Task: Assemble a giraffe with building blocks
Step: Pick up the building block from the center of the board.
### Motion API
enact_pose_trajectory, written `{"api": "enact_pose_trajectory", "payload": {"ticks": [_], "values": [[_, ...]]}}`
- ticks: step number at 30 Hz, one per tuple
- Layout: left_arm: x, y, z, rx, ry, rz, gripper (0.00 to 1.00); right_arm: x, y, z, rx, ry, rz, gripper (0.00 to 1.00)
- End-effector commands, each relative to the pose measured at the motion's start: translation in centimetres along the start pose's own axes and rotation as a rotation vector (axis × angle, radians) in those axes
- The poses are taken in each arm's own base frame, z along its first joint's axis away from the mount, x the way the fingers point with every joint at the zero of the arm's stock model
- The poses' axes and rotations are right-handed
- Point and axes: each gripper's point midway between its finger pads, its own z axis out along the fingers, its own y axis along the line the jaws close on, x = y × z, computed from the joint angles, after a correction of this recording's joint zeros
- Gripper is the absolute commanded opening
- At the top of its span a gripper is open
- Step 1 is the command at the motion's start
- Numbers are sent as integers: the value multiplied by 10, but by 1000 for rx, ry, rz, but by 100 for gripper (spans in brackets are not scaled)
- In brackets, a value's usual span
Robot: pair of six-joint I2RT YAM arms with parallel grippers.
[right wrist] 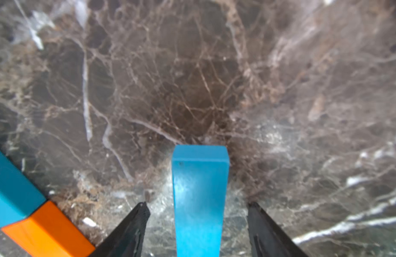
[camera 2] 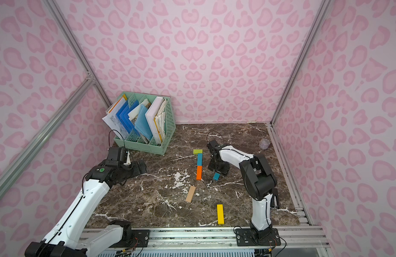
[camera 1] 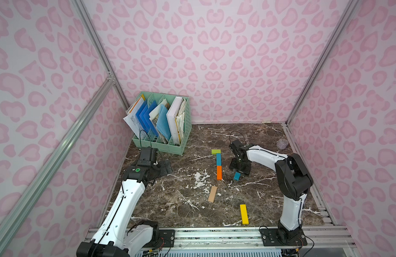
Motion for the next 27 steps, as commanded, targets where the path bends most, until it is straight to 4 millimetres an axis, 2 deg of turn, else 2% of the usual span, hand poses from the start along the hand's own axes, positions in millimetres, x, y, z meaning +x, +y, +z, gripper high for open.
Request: {"api": "enact_pose_trajectory", "payload": {"ticks": [1,9,15,19,22,24,27], "values": [[-2,0,-2,-3,-5,11,98,0,-5,1,34,6,-10,71],[-2,0,-3,-3,-7,14,98,11,-21,7,45,30,9,62],[-2,0,-3,-3,-9,12,99,17,-25,17,44,43,-33,54],[-2,1,-3,-4,-9,13,99,16,-25,22,43,39,-63,41],[-1,2,-3,-8,-7,12,99,12,-20,21,9,25,-102,10],[-1,2,-3,-8,-8,12,99,0,-14,13,-15,-26,-140,6],[-1,2,-3,-9,-5,13,98,-29,2,-17,-83,-156,-217,0]]}}
